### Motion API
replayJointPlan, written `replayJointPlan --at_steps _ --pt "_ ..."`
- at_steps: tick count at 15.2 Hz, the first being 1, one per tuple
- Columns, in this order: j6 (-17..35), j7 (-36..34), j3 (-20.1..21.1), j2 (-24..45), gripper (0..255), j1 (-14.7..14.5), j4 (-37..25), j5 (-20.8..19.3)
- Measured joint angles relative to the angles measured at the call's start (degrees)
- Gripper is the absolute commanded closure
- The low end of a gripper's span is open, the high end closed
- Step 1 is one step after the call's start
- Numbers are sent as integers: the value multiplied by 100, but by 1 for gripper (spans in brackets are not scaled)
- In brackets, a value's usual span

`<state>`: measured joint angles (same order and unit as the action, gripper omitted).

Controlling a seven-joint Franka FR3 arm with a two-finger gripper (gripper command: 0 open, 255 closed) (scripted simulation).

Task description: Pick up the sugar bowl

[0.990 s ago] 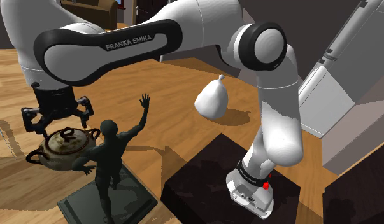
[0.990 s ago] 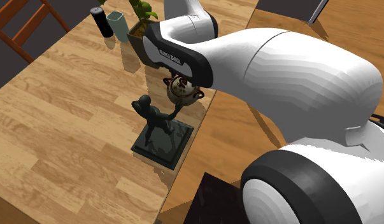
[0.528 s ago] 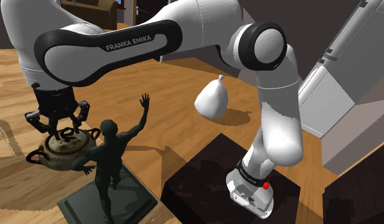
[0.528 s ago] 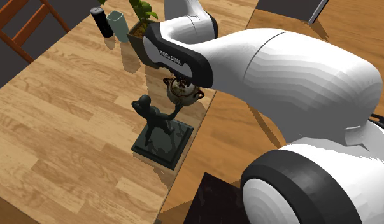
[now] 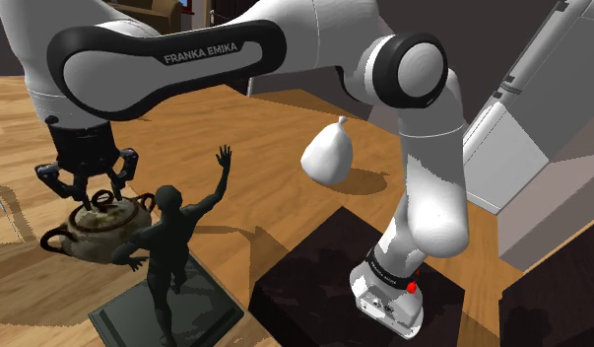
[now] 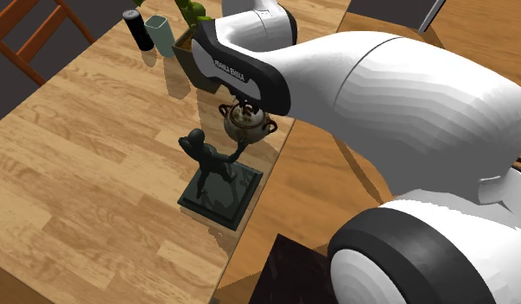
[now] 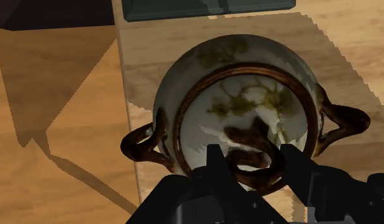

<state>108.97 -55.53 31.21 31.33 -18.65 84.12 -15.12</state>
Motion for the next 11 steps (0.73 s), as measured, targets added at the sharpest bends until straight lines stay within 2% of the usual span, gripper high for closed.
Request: replayJointPlan --at_steps 11 --pt "-742 64 59 -126 255 -65 -643 92"
